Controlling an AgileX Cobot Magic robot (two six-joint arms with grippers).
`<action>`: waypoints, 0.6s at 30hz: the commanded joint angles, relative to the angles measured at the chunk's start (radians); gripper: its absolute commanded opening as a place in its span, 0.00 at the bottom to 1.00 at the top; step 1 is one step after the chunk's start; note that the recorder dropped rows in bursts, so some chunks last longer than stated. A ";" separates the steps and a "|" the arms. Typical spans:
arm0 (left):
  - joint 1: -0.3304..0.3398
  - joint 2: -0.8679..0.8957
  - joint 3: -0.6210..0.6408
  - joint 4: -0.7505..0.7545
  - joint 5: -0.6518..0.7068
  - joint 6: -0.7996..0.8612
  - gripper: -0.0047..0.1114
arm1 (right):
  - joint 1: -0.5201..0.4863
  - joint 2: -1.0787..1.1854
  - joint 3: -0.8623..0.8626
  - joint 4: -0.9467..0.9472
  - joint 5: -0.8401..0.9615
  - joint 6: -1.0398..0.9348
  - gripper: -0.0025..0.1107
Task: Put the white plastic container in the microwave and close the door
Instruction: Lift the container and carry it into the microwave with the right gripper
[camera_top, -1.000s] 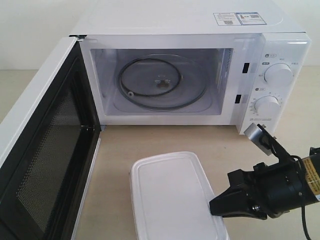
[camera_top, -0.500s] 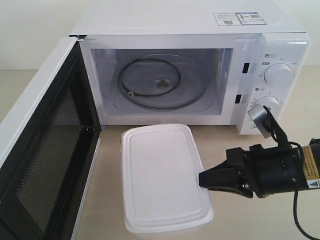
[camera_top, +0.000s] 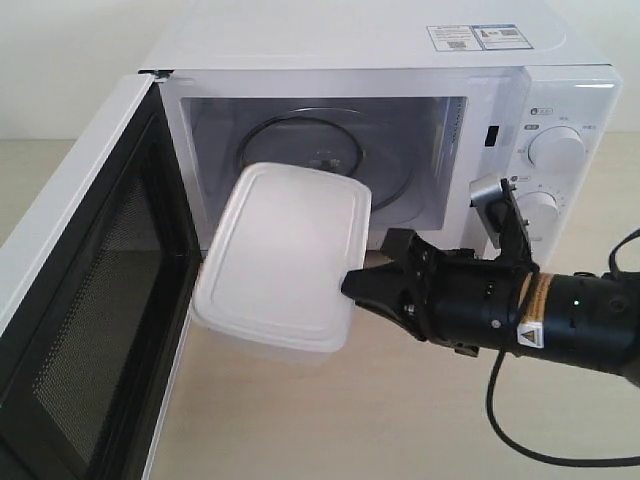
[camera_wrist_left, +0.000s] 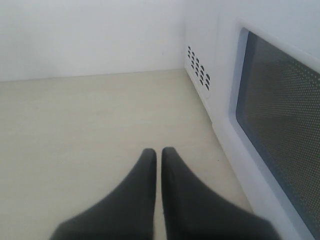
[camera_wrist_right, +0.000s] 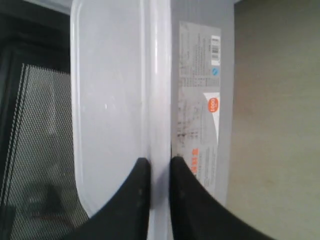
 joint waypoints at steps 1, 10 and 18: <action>0.001 -0.003 0.004 -0.008 0.000 0.004 0.08 | 0.107 0.000 -0.002 0.387 0.007 -0.155 0.02; 0.001 -0.003 0.004 -0.008 0.000 0.004 0.08 | 0.191 0.002 -0.083 0.841 0.167 -0.234 0.02; 0.001 -0.003 0.004 -0.008 0.000 0.004 0.08 | 0.310 0.107 -0.296 1.255 0.256 -0.366 0.02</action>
